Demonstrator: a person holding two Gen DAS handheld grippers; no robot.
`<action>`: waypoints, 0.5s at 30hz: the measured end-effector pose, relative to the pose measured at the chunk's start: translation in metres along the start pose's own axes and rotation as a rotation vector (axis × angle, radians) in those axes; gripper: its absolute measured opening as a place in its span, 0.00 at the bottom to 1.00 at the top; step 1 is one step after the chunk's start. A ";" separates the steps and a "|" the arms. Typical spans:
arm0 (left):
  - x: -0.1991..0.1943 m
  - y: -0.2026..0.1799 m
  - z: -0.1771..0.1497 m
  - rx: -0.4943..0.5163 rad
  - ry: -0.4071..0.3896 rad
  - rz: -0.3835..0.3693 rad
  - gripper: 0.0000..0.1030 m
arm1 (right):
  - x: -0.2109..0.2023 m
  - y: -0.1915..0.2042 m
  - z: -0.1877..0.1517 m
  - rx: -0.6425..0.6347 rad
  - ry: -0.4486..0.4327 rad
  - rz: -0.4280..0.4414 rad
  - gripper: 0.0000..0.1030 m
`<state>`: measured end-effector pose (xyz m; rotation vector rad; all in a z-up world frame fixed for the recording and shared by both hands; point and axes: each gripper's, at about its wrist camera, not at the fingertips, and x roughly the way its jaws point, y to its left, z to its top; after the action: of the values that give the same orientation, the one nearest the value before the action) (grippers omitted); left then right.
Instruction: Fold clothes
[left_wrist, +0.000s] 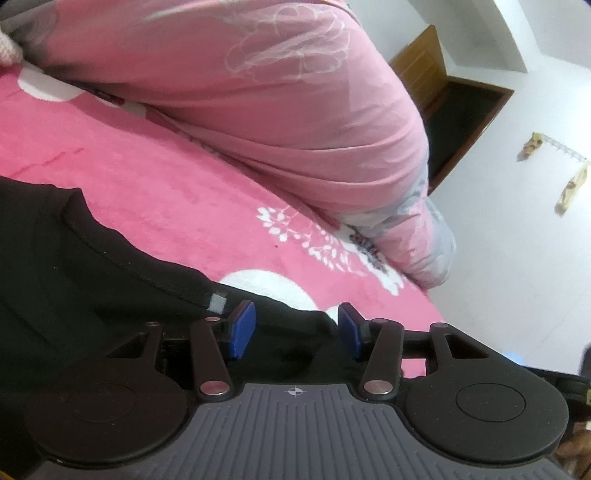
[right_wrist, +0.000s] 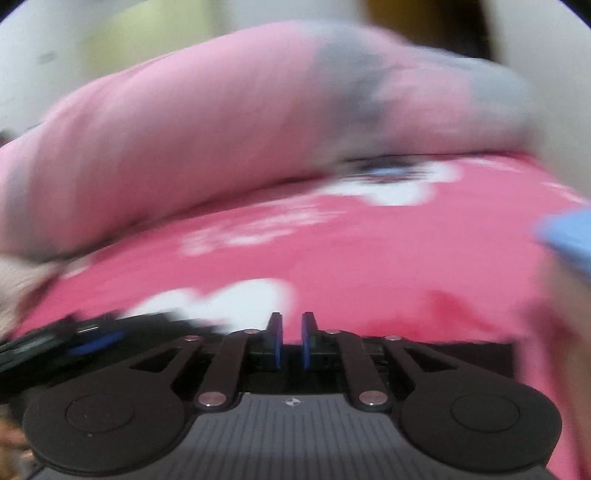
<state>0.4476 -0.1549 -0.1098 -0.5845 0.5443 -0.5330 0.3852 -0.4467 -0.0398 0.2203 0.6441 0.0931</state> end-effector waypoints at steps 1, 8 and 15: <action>0.000 0.001 0.000 -0.005 0.000 0.000 0.48 | 0.010 0.009 0.003 -0.044 0.020 0.029 0.36; 0.000 0.010 0.001 -0.053 0.001 -0.012 0.48 | 0.060 0.040 0.018 -0.202 0.139 0.127 0.38; 0.000 0.007 0.001 -0.033 -0.006 -0.030 0.48 | 0.072 0.052 0.008 -0.294 0.143 0.138 0.02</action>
<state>0.4503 -0.1489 -0.1134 -0.6263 0.5404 -0.5518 0.4459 -0.3860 -0.0637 -0.0268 0.7485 0.3358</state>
